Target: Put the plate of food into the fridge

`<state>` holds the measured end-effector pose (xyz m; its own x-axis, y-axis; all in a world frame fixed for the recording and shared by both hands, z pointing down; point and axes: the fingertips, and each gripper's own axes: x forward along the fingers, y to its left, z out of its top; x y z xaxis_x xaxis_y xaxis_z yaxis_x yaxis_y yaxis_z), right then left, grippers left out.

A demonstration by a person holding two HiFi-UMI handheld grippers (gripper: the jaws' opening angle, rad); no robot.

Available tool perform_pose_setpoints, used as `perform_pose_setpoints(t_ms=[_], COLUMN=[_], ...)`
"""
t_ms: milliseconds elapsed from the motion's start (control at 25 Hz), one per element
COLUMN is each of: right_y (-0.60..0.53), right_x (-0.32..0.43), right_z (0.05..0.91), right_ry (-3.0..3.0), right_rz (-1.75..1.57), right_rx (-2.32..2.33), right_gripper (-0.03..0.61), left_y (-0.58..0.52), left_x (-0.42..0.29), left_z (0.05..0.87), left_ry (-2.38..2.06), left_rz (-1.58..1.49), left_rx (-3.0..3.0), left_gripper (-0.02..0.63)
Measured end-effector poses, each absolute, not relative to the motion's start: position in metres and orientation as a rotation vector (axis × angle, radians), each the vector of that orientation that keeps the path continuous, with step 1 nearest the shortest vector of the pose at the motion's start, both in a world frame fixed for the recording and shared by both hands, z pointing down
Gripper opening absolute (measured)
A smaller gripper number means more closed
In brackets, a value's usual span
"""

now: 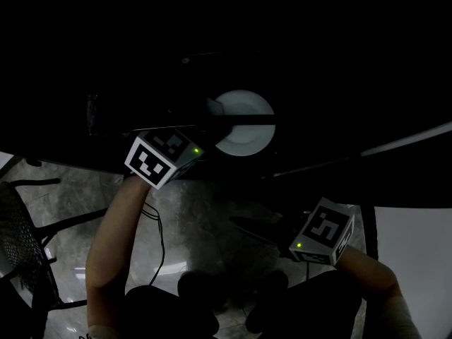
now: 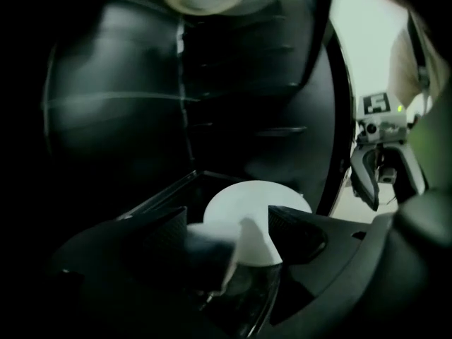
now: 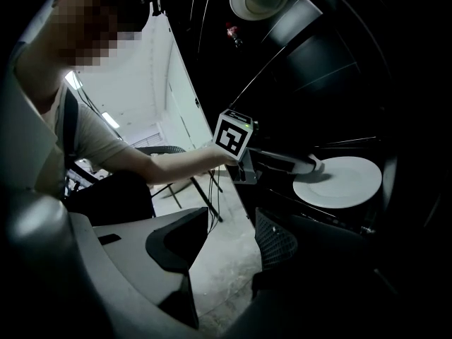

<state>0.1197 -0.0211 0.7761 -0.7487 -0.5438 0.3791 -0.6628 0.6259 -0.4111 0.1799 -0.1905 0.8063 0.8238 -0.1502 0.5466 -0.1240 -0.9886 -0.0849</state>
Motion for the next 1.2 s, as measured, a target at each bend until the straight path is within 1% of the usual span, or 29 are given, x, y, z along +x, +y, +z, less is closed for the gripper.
perform_pose_setpoints(t_ms=[160,360,480,720,1000,1200], right_y=[-0.017,-0.019,-0.018,-0.02,-0.023,-0.024], right_x=[0.122,0.119,0.12,0.119,0.119,0.12], right_z=[0.778,0.778,0.779,0.774,0.773,0.775], right_ry=[-2.624,-2.63,-2.624,-2.63,-2.633,-2.634], right_rz=[0.786,0.802,0.798,0.801,0.782,0.788], right_rx=[0.972,0.971,0.973,0.988,0.999,1.003], right_gripper=[0.219,0.219,0.219,0.219,0.219,0.219], left_y=[-0.2,-0.2,-0.2,-0.204,-0.207,-0.186], left_x=[0.173,0.177,0.175,0.167,0.168,0.171], left_z=[0.808,0.811,0.809,0.806,0.816,0.818], left_ry=[0.144,0.087,0.106,0.303,0.27,0.204], left_rz=[-0.871,-0.902,-0.907,-0.882,-0.877,-0.897], left_rx=[-3.112,-3.085,-3.055,-2.978,-3.115,-3.095], left_gripper=[0.342,0.342,0.342,0.344,0.345,0.345])
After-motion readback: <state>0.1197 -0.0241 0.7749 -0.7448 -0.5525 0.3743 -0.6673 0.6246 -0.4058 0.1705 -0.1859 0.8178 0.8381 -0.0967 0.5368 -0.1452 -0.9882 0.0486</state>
